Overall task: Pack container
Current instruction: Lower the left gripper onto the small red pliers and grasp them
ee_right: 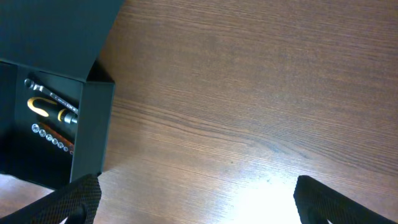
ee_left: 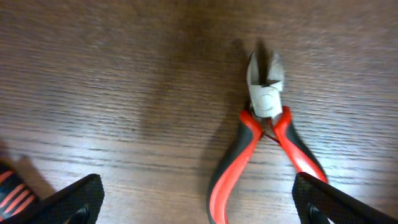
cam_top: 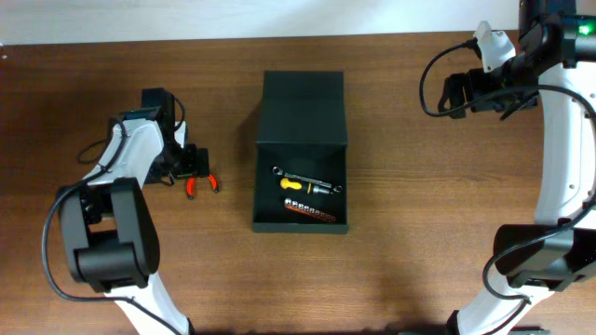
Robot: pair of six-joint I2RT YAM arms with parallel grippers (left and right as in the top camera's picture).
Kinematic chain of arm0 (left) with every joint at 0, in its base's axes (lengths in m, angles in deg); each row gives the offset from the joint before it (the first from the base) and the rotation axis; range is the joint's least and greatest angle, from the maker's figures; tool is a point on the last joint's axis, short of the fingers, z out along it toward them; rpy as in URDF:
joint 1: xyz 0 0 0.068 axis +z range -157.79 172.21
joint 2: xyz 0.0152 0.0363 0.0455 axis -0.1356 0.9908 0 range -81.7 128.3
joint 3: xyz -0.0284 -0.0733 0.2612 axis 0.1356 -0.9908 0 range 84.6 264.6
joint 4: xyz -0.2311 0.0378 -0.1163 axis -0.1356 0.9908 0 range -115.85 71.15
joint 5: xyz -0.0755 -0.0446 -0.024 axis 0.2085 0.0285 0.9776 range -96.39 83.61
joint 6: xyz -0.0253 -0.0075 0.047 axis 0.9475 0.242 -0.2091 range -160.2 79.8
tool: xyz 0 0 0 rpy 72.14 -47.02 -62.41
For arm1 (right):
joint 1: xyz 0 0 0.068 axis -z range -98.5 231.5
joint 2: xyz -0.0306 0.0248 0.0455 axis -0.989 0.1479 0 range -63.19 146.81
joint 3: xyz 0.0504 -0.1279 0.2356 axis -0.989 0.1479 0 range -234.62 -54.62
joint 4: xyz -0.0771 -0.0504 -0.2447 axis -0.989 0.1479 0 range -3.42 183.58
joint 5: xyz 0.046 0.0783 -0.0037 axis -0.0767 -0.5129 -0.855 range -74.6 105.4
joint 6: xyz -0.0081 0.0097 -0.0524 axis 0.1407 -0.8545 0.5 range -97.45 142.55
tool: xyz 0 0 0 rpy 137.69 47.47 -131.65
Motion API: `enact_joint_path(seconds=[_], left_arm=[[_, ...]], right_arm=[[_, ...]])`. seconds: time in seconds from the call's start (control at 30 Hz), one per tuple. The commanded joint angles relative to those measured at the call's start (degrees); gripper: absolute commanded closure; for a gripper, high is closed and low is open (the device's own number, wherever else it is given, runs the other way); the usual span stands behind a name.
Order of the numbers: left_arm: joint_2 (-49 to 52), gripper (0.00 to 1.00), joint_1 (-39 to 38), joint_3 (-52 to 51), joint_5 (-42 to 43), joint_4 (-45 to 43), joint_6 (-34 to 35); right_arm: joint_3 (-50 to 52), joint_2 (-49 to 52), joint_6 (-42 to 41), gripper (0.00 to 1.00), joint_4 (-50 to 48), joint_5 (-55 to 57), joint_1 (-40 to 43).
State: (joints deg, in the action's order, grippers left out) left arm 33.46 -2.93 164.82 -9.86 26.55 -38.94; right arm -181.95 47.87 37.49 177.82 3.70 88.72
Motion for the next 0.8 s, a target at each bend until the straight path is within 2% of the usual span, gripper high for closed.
enact_joint_path(seconds=[0.0,0.27,0.3,0.4,0.43,0.7,0.77], left_arm=[[2.27,0.01,0.17,-0.72,-0.46,-0.17,-0.92],[3.23,0.0,0.2,-0.7,-0.44,-1.25,-0.92],[3.26,0.03,0.2,-0.72,-0.44,-1.31,-0.92],[3.26,0.11,0.17,-0.7,-0.39,-1.36,-0.9],[3.26,0.18,0.17,-0.7,-0.17,-1.31,-0.9],[3.26,0.46,0.17,-0.7,2.23,-1.36,-0.87],[3.26,0.62,0.17,-0.7,2.21,-1.36,-0.9]], right_arm=[[0.31,0.0,-0.44,0.01,-0.17,0.33,0.42],[0.31,0.0,-0.44,0.01,-0.17,0.33,0.42],[0.31,0.0,-0.44,0.01,-0.17,0.33,0.42],[0.31,0.0,-0.44,0.01,-0.17,0.33,0.42],[0.31,0.0,-0.44,0.01,-0.17,0.33,0.42],[0.31,0.0,-0.44,0.01,-0.15,0.33,0.42],[0.31,0.0,-0.46,0.01,-0.15,0.33,0.42]])
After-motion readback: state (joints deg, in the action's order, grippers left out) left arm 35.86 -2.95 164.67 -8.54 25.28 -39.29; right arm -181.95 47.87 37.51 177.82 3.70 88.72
